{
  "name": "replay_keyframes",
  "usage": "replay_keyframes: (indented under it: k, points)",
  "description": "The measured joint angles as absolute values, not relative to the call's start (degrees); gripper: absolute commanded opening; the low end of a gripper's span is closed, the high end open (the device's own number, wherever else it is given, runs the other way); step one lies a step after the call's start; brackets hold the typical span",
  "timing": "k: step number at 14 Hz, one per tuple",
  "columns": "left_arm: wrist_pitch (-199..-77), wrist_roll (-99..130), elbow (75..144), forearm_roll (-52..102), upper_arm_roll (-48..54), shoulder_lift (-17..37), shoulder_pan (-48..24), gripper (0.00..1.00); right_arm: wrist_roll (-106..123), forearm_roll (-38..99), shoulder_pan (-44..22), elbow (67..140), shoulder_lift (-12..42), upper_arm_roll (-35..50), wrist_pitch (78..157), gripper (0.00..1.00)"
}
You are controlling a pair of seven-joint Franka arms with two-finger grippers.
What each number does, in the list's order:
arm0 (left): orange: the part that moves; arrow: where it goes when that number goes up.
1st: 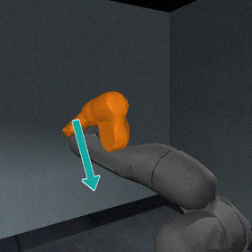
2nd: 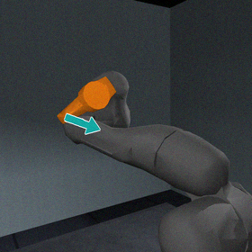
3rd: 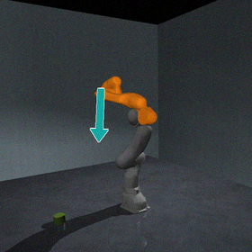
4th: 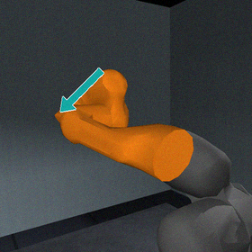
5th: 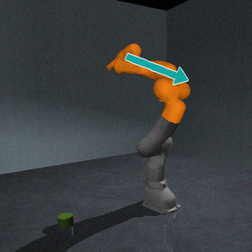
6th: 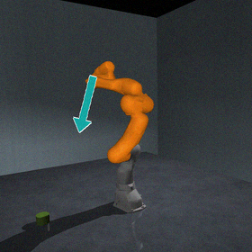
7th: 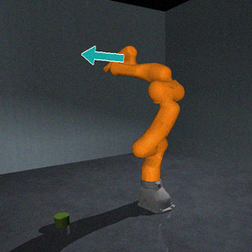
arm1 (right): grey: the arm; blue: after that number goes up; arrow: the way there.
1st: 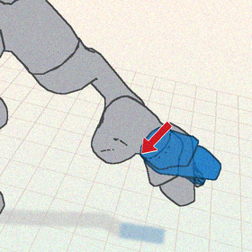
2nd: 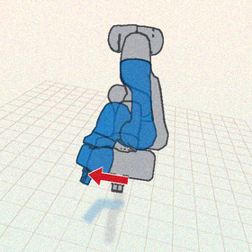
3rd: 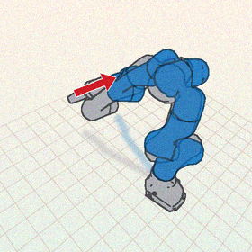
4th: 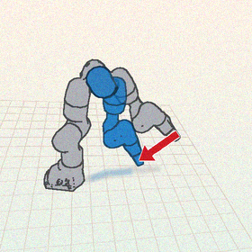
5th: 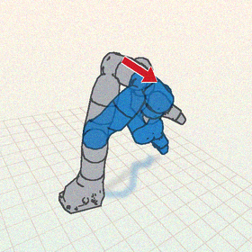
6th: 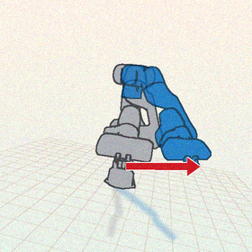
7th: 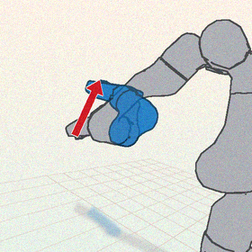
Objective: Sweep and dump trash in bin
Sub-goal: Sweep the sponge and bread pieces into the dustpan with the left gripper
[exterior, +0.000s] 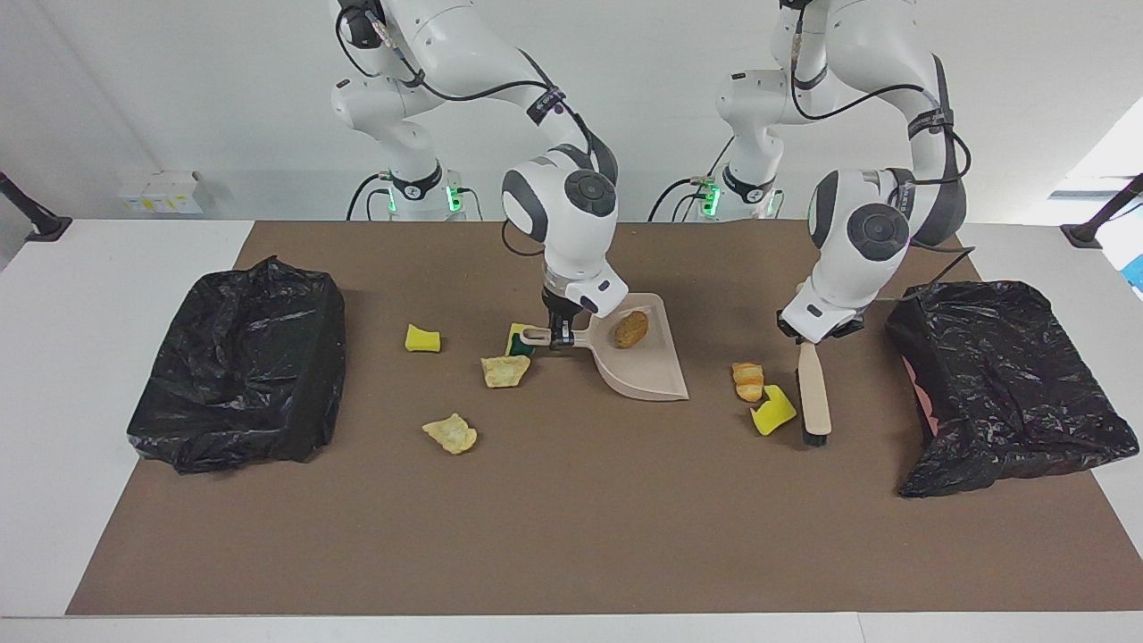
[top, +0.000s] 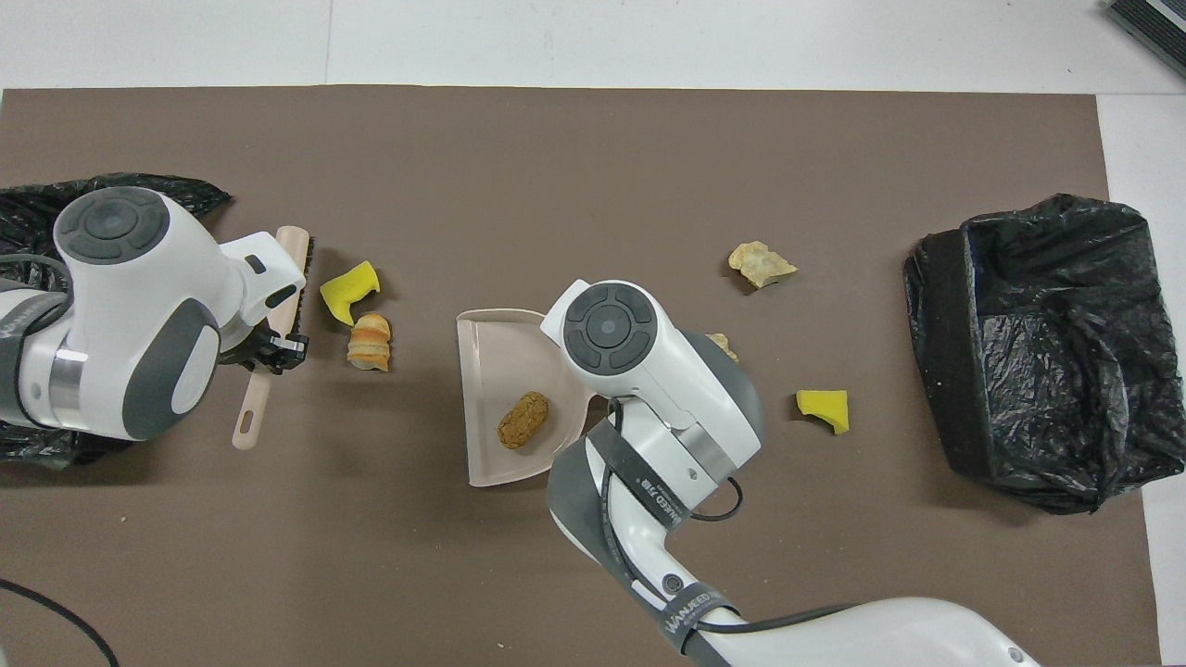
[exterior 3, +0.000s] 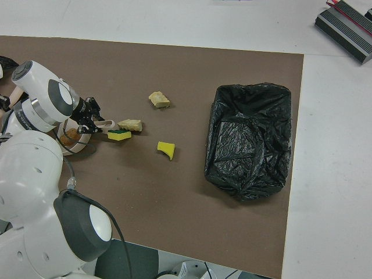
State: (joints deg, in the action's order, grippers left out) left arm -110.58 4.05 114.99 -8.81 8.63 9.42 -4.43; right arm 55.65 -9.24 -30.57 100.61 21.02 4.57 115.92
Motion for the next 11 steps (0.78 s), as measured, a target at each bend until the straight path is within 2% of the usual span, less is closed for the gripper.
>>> replay_keyframes:
  k: [1, 2, 4, 8, 11]
  points:
    - [-110.5, 4.0, 116.4, -7.5, 9.0, 8.9, -5.9, 0.00, 55.7, -9.2, -30.6, 100.7, 21.0, 4.6, 115.9, 0.46]
    - [-110.5, 4.0, 117.9, -4.3, 9.2, 8.0, -7.6, 0.00, 55.6, -9.2, -30.7, 100.8, 21.0, 4.6, 115.9, 0.40]
    - [-110.6, 4.4, 121.6, 5.4, 9.3, 5.2, -12.3, 0.00, 55.8, -9.9, -31.0, 100.8, 21.0, 4.6, 115.9, 0.00]
    - [-111.6, 12.2, 124.5, 12.7, 9.6, 1.6, -20.9, 0.00, 55.8, -10.7, -31.1, 100.9, 21.0, 4.6, 116.0, 0.00]
    - [-112.8, 12.6, 124.6, 16.0, 9.2, 1.6, -21.4, 0.00, 55.8, -10.7, -31.2, 100.8, 21.0, 4.6, 116.0, 0.00]
